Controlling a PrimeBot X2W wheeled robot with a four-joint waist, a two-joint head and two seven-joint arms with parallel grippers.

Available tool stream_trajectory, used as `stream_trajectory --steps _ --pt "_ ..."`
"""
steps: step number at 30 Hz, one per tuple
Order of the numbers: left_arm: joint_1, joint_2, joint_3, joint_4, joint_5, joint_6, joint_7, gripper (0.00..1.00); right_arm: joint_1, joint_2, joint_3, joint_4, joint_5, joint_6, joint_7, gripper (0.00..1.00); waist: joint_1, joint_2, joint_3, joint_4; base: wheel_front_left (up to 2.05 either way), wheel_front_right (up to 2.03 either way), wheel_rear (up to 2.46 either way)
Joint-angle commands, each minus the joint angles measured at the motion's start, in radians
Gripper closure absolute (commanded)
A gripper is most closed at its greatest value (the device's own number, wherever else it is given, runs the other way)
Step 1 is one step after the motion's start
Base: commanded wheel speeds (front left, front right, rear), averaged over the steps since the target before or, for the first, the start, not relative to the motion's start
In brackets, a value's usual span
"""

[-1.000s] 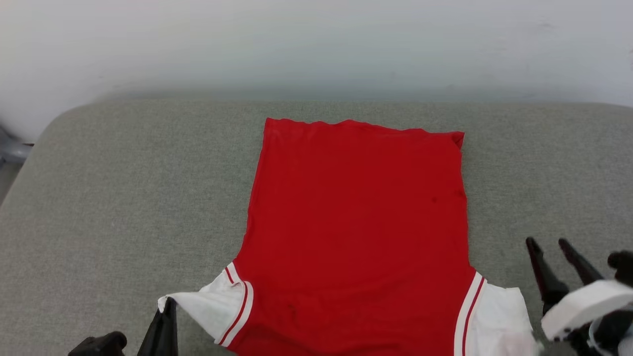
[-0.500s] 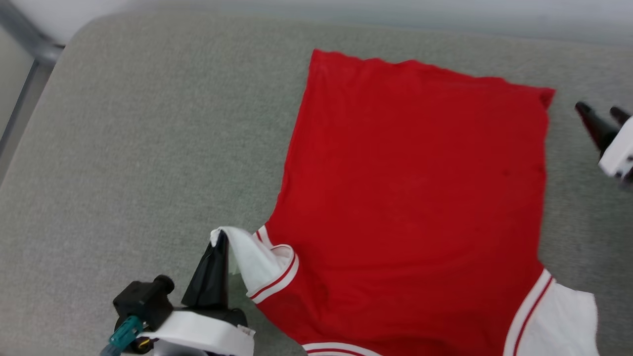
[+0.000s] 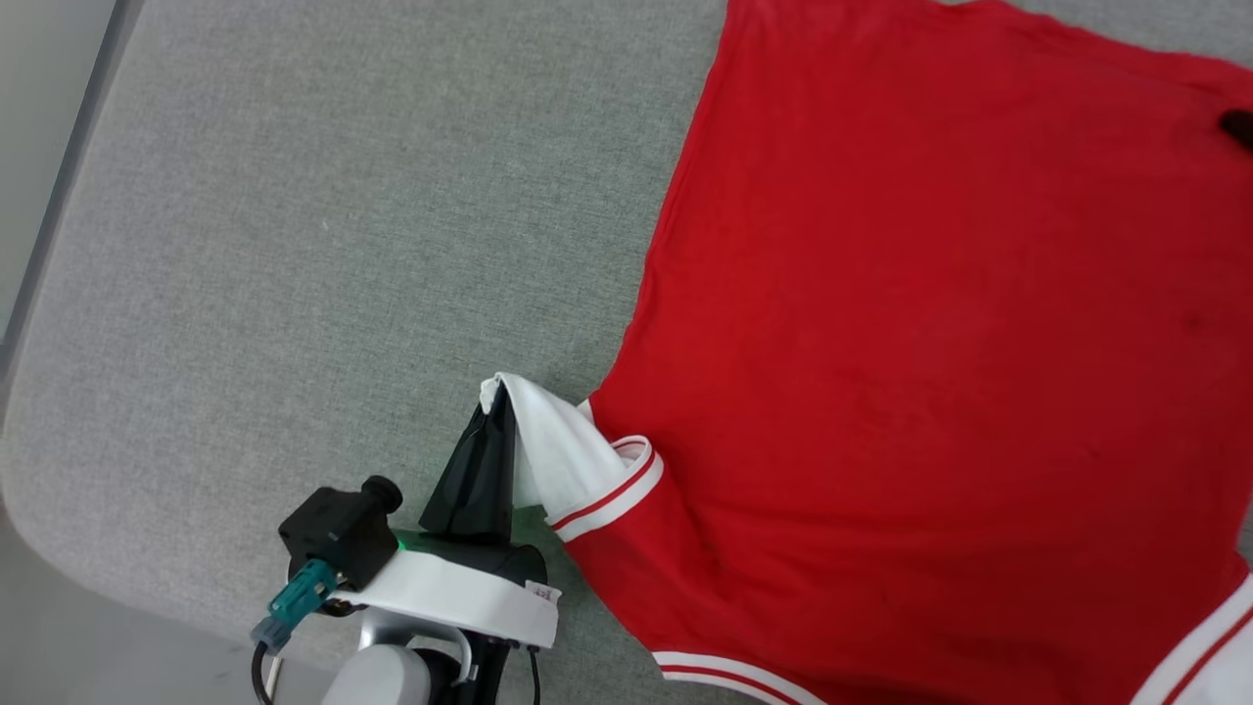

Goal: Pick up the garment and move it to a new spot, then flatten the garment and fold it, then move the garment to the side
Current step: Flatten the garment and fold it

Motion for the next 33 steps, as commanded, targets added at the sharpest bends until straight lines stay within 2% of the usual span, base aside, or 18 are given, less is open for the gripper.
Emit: stream_trajectory --steps 1,3,4,5,6,10,19,26,29,33 --pt "-0.012 -0.006 0.004 0.003 -0.002 -0.003 -0.007 1.00 0.038 0.019 0.016 0.045 -0.009 -0.001 0.037 0.00 -0.0001 0.0000 0.021 0.019 0.00 0.00 0.00" --pt "-0.016 -0.011 0.007 0.015 -0.002 -0.010 -0.009 1.00 0.061 0.029 0.014 0.099 -0.015 -0.001 0.102 0.00 -0.0001 0.0000 0.025 0.022 0.00 0.00 0.00" --pt "-0.020 -0.013 0.008 0.020 -0.002 -0.012 -0.011 1.00 0.071 0.034 0.012 0.121 -0.020 -0.002 0.127 0.36 -0.0001 0.0000 0.027 0.024 0.00 0.00 0.00" --pt "-0.023 -0.016 0.008 0.024 -0.001 -0.017 -0.011 1.00 0.076 0.039 0.009 0.133 -0.022 -0.002 0.140 0.62 -0.0001 0.0000 0.029 0.026 0.00 0.00 0.00" --pt "-0.027 -0.018 0.009 0.028 -0.001 -0.020 -0.012 1.00 0.076 0.043 0.004 0.145 -0.025 -0.001 0.150 1.00 -0.0001 0.0000 0.029 0.027 0.00 0.00 0.00" --pt "-0.028 -0.023 0.020 0.048 0.001 -0.029 -0.014 1.00 0.042 0.047 0.002 0.112 -0.039 -0.001 0.115 1.00 -0.0001 0.0000 0.019 0.027 0.00 0.00 0.00" --pt "0.016 0.000 0.073 0.099 -0.005 -0.025 -0.016 1.00 0.013 -0.035 0.088 -0.090 -0.051 -0.001 0.000 1.00 -0.0001 0.0000 -0.096 -0.045 0.00 0.00 0.00" --pt "0.082 0.046 0.122 0.116 -0.021 0.000 -0.005 1.00 0.225 -0.093 0.151 -0.276 0.027 -0.001 -0.030 1.00 -0.0001 0.0000 -0.223 -0.155 0.00 0.00 0.00" --pt "0.112 0.068 0.145 0.114 -0.031 0.013 0.010 1.00 0.356 -0.111 0.133 -0.358 0.058 -0.001 -0.042 1.00 -0.0001 0.0000 -0.266 -0.206 0.00 0.00 0.00" --pt "0.154 0.094 0.174 0.109 -0.045 0.032 0.033 1.00 0.549 -0.094 0.080 -0.454 0.092 -0.001 -0.057 1.00 -0.0001 0.0000 -0.323 -0.270 0.00 0.00 0.00"
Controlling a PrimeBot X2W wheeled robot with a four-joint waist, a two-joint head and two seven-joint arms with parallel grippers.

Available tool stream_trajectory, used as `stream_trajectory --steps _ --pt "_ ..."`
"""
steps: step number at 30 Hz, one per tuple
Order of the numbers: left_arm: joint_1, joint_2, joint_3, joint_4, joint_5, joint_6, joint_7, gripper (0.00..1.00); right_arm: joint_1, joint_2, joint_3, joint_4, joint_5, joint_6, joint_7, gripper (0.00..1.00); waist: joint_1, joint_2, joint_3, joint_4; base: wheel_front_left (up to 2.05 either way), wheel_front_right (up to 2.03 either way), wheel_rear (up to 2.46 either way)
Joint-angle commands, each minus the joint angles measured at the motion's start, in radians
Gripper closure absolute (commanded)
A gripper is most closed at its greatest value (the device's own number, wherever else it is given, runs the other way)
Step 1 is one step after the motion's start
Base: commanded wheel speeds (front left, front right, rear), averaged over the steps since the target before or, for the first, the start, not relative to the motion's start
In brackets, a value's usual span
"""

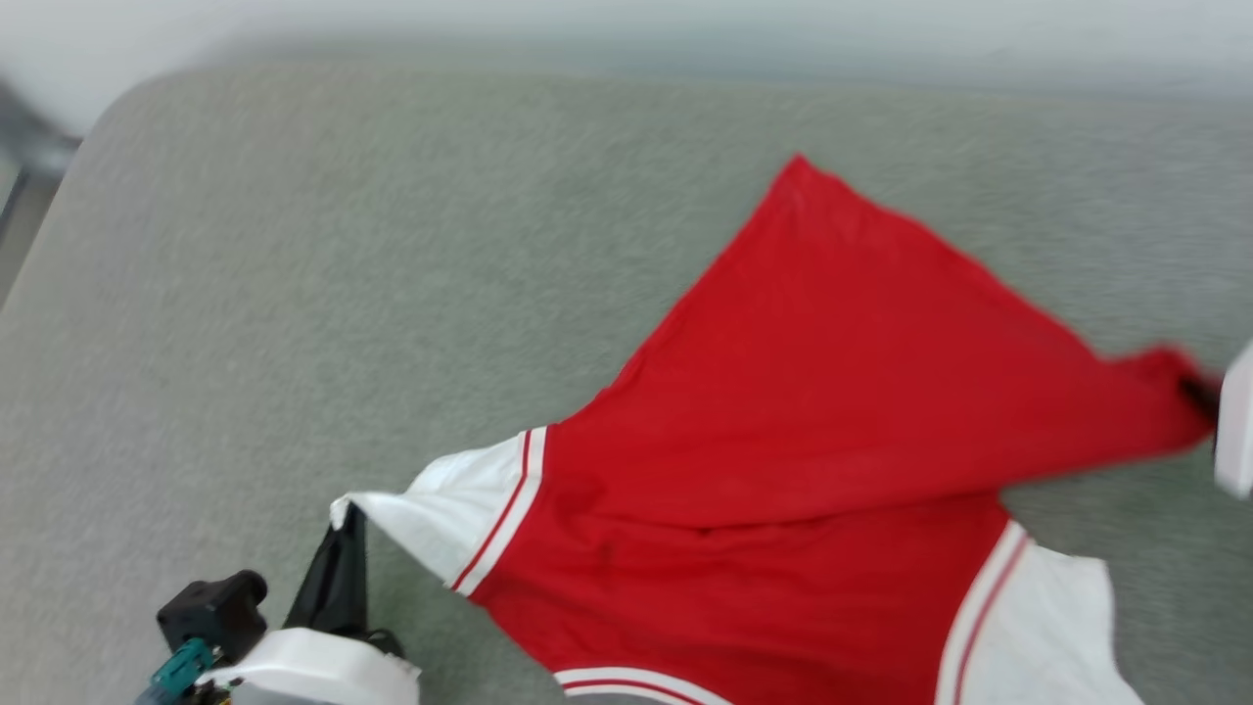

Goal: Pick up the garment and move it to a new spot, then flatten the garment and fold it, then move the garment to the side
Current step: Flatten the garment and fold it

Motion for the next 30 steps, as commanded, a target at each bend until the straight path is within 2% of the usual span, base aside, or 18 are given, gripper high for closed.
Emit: stream_trajectory --steps 1,5,11,14,15,19,20,21,22,23,25,30 --pt "0.020 0.012 0.011 -0.002 -0.005 0.009 0.008 1.00 0.065 0.012 -0.018 -0.025 0.006 -0.001 -0.006 1.00 0.0000 0.0000 -0.077 -0.080 0.00 0.00 0.00" --pt "0.059 0.033 0.027 -0.004 -0.018 0.017 0.034 1.00 0.276 0.054 -0.092 -0.103 0.004 -0.001 -0.019 1.00 0.0000 0.0000 -0.130 -0.124 0.00 0.00 0.00" --pt "0.110 0.056 0.042 -0.005 -0.036 0.028 0.066 1.00 0.571 0.181 -0.219 -0.215 -0.039 -0.001 -0.042 1.00 0.0000 0.0000 -0.194 -0.168 0.00 0.00 0.00" --pt "0.126 0.064 0.042 -0.010 -0.041 0.031 0.083 1.00 0.680 0.261 -0.269 -0.266 -0.061 -0.001 -0.042 1.00 0.0000 0.0000 -0.207 -0.180 0.00 0.00 0.00" --pt "0.126 0.064 0.042 -0.010 -0.041 0.031 0.083 1.00 0.680 0.261 -0.269 -0.266 -0.061 -0.001 -0.042 1.00 0.0000 0.0000 -0.207 -0.180 0.00 0.00 0.00" --pt "0.139 0.067 0.039 -0.021 -0.046 0.035 0.098 1.00 0.770 0.356 -0.332 -0.307 -0.083 -0.001 -0.070 1.00 0.0000 0.0000 -0.210 -0.187 0.00 0.00 0.00" --pt "0.140 0.067 0.037 -0.023 -0.046 0.037 0.100 1.00 0.781 0.380 -0.347 -0.312 -0.086 -0.001 -0.086 0.70 0.0000 0.0000 -0.209 -0.187 0.00 0.00 0.00" --pt "0.140 0.067 0.035 -0.026 -0.046 0.039 0.102 1.00 0.792 0.402 -0.353 -0.316 -0.088 -0.001 -0.099 0.52 0.0000 0.0000 -0.209 -0.188 0.00 0.00 0.00" --pt "0.139 0.066 0.033 -0.030 -0.047 0.040 0.105 1.00 0.798 0.420 -0.358 -0.327 -0.087 -0.001 -0.121 0.21 0.0000 0.0000 -0.208 -0.188 0.00 0.00 0.00" --pt "0.140 0.065 0.032 -0.033 -0.047 0.042 0.105 1.00 0.793 0.432 -0.370 -0.336 -0.086 -0.001 -0.153 0.00 0.0000 0.0000 -0.206 -0.189 0.00 0.00 0.00" --pt "0.142 0.063 0.026 -0.038 -0.046 0.043 0.109 1.00 0.787 0.443 -0.381 -0.347 -0.098 -0.001 -0.214 0.00 0.0000 0.0000 -0.204 -0.190 0.00 0.00 0.00" --pt "0.133 0.059 0.014 -0.058 -0.041 0.046 0.114 1.00 0.717 0.449 -0.399 -0.369 -0.102 -0.001 -0.450 0.00 0.0000 0.0000 -0.192 -0.188 0.00 0.00 0.00"
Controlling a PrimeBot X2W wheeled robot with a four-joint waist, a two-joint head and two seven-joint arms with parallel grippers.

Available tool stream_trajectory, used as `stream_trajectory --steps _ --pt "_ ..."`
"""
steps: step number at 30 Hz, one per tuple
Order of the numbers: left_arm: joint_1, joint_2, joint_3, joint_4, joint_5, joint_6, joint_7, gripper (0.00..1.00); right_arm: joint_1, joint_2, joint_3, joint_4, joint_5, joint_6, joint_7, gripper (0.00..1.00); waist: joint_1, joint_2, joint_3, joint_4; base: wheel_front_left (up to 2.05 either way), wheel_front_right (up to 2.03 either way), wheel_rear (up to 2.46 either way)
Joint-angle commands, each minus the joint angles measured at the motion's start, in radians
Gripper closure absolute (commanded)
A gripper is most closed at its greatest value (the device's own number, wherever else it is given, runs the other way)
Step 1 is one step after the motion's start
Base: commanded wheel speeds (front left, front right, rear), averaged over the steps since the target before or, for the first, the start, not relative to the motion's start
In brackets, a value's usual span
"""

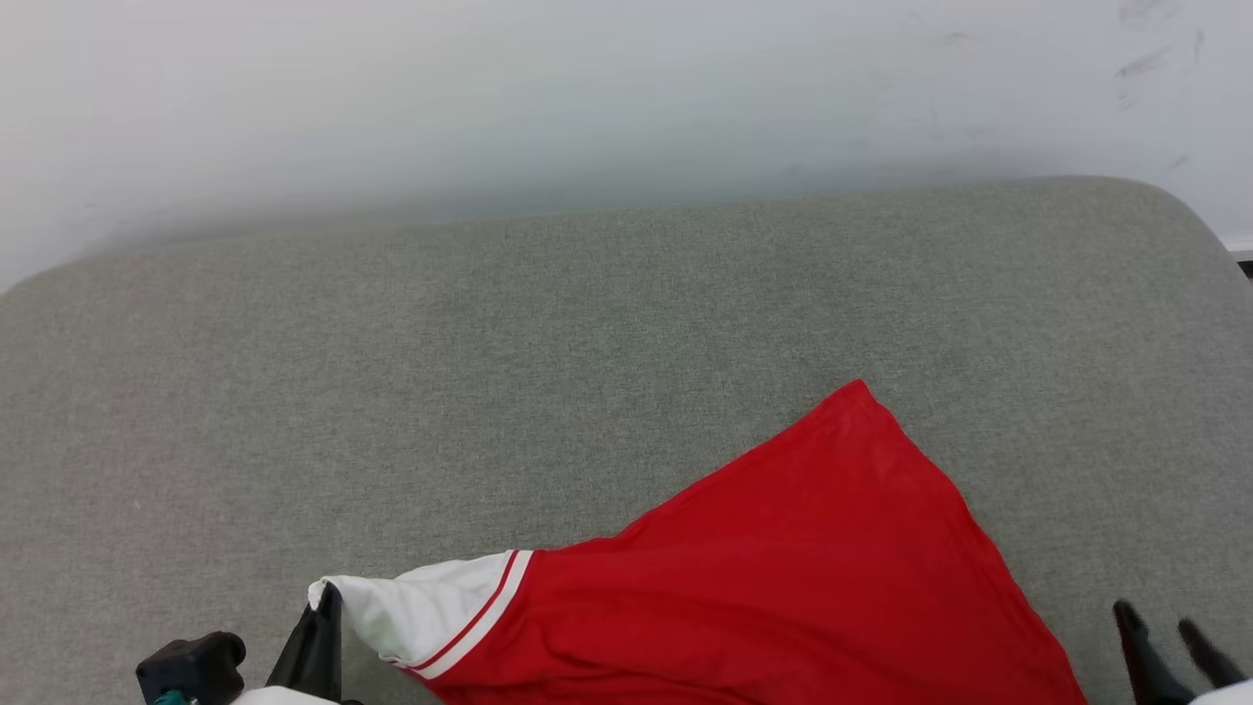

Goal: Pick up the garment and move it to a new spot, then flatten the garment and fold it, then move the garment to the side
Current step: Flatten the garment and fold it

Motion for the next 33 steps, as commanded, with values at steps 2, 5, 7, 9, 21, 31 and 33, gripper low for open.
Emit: stream_trajectory --steps 2,5,7,9,21,31,33 --pt "-0.014 -0.001 -0.005 -0.016 0.006 0.005 -0.001 1.00 -0.064 -0.027 0.009 0.006 -0.013 0.000 -0.120 0.00 0.0001 0.0000 0.017 0.003 0.00 0.00 0.00" --pt "-0.036 -0.002 -0.013 -0.034 0.013 0.006 -0.001 1.00 -0.142 -0.070 0.055 0.047 -0.017 0.000 -0.226 0.00 0.0001 0.0000 0.045 0.012 0.00 0.00 0.00" --pt "-0.052 -0.001 -0.013 -0.043 0.017 0.007 -0.004 1.00 -0.217 -0.110 0.099 0.085 -0.017 0.000 -0.251 0.00 0.0001 0.0000 0.069 0.016 0.00 0.00 0.00" --pt "-0.072 0.000 -0.017 -0.052 0.022 0.007 -0.005 1.00 -0.293 -0.144 0.153 0.129 0.004 0.000 -0.235 0.00 0.0001 0.0000 0.097 0.022 0.00 0.00 0.00" --pt "-0.218 -0.026 -0.086 -0.070 0.066 -0.019 -0.022 1.00 -0.707 -0.383 0.495 0.303 0.194 0.000 0.285 0.00 0.0001 0.0000 0.245 0.112 0.00 0.00 0.00" --pt "-0.301 -0.048 -0.116 -0.050 0.076 -0.035 -0.053 1.00 -0.884 -0.425 0.728 0.384 0.280 0.000 0.372 0.00 0.0001 0.0000 0.347 0.160 0.00 0.00 0.00" --pt "-0.309 -0.051 -0.117 -0.040 0.073 -0.038 -0.059 1.00 -0.887 -0.427 0.788 0.420 0.298 0.000 0.419 0.00 0.0001 0.0000 0.356 0.163 0.00 0.00 0.00"
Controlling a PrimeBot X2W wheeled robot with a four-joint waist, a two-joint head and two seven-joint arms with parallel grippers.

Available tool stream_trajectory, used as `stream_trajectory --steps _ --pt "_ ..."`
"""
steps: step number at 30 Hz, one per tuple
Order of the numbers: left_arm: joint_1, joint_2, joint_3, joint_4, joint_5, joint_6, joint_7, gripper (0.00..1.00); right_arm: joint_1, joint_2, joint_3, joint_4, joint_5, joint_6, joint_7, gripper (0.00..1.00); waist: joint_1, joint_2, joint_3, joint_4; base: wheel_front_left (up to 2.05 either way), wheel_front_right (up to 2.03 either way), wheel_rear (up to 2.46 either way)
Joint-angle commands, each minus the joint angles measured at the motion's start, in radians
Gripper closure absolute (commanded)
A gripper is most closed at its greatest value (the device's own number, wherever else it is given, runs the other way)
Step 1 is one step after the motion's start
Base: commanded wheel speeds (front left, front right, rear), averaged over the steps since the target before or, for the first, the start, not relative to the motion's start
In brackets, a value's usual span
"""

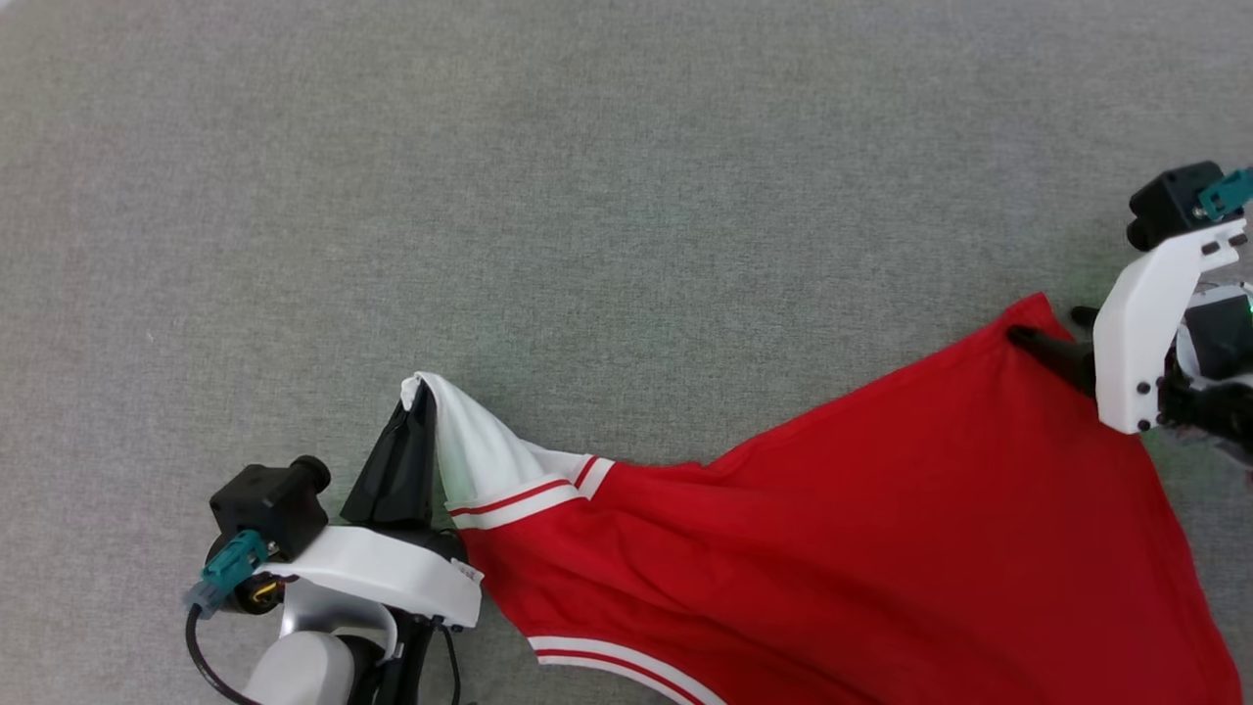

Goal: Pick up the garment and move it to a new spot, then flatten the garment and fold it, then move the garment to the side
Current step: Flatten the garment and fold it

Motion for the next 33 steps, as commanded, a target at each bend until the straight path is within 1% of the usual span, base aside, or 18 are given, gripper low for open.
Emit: stream_trajectory --steps 1,3,4,5,6,7,12,15,19,23,28,30,31,33 --pt "-0.020 -0.004 -0.002 0.009 0.000 -0.006 -0.009 1.00 0.028 0.015 0.071 0.047 0.032 0.000 0.065 0.00 -0.0001 0.0000 0.016 0.011 0.00 0.00 0.00" --pt "-0.021 -0.005 -0.003 0.021 -0.004 -0.008 -0.016 1.00 0.035 0.009 0.125 0.071 0.058 0.001 0.119 0.00 -0.0001 0.0000 0.018 0.014 0.00 0.00 0.00" --pt "-0.024 -0.006 -0.004 0.025 -0.006 -0.010 -0.017 1.00 0.037 0.006 0.146 0.082 0.078 0.001 0.144 0.30 -0.0001 0.0000 0.018 0.016 0.00 0.00 0.00" --pt "-0.028 -0.007 -0.004 0.029 -0.008 -0.012 -0.019 1.00 0.032 0.002 0.163 0.080 0.092 0.001 0.149 0.80 -0.0001 0.0000 0.018 0.017 0.00 0.00 0.00" --pt "-0.030 -0.008 -0.003 0.034 -0.009 -0.012 -0.022 1.00 0.025 -0.001 0.172 0.083 0.103 0.002 0.145 1.00 -0.0001 0.0000 0.017 0.018 0.00 0.00 0.00" --pt "-0.031 -0.007 -0.003 0.039 -0.008 -0.013 -0.023 1.00 0.017 -0.005 0.183 0.086 0.110 0.001 0.141 1.00 -0.0001 0.0000 0.014 0.018 0.00 0.00 0.00" --pt "-0.040 0.006 0.009 0.056 -0.016 -0.017 -0.029 1.00 -0.059 -0.032 0.187 0.079 0.121 0.000 0.045 1.00 -0.0001 0.0000 -0.021 0.011 0.00 0.00 0.00" --pt "-0.058 0.021 0.016 0.055 -0.008 -0.009 -0.020 1.00 -0.107 -0.048 0.165 0.082 0.114 -0.001 -0.028 1.00 -0.0001 0.0000 -0.050 0.000 0.00 0.00 0.00" --pt "-0.133 0.058 0.035 0.043 -0.002 -0.010 0.014 1.00 -0.147 -0.047 0.128 0.095 0.103 -0.001 -0.108 1.00 -0.0001 0.0000 -0.082 -0.022 0.00 0.00 0.00" --pt "-0.263 0.098 0.058 0.062 -0.014 -0.026 0.063 1.00 -0.198 -0.029 0.081 0.131 0.058 -0.001 -0.175 1.00 -0.0001 0.0000 -0.099 -0.054 0.00 0.00 0.00" --pt "-0.478 0.139 0.072 0.142 -0.013 -0.052 0.120 1.00 -0.298 0.008 0.010 0.184 -0.027 -0.001 -0.248 1.00 -0.0001 0.0000 -0.098 -0.090 0.00 0.00 0.00" --pt "-0.575 0.154 0.071 0.189 0.001 -0.057 0.134 1.00 -0.348 0.024 -0.019 0.205 -0.065 -0.001 -0.279 1.00 -0.0001 0.0000 -0.091 -0.102 0.00 0.00 0.00" --pt "-0.575 0.154 0.071 0.189 0.001 -0.057 0.134 1.00 -0.348 0.024 -0.019 0.205 -0.065 -0.001 -0.279 1.00 -0.0001 0.0000 -0.091 -0.102 0.00 0.00 0.00" --pt "-0.672 0.166 0.074 0.241 0.015 -0.057 0.139 1.00 -0.400 0.046 -0.045 0.224 -0.102 -0.001 -0.304 1.00 -0.0001 0.0000 -0.080 -0.114 0.00 0.00 0.00"
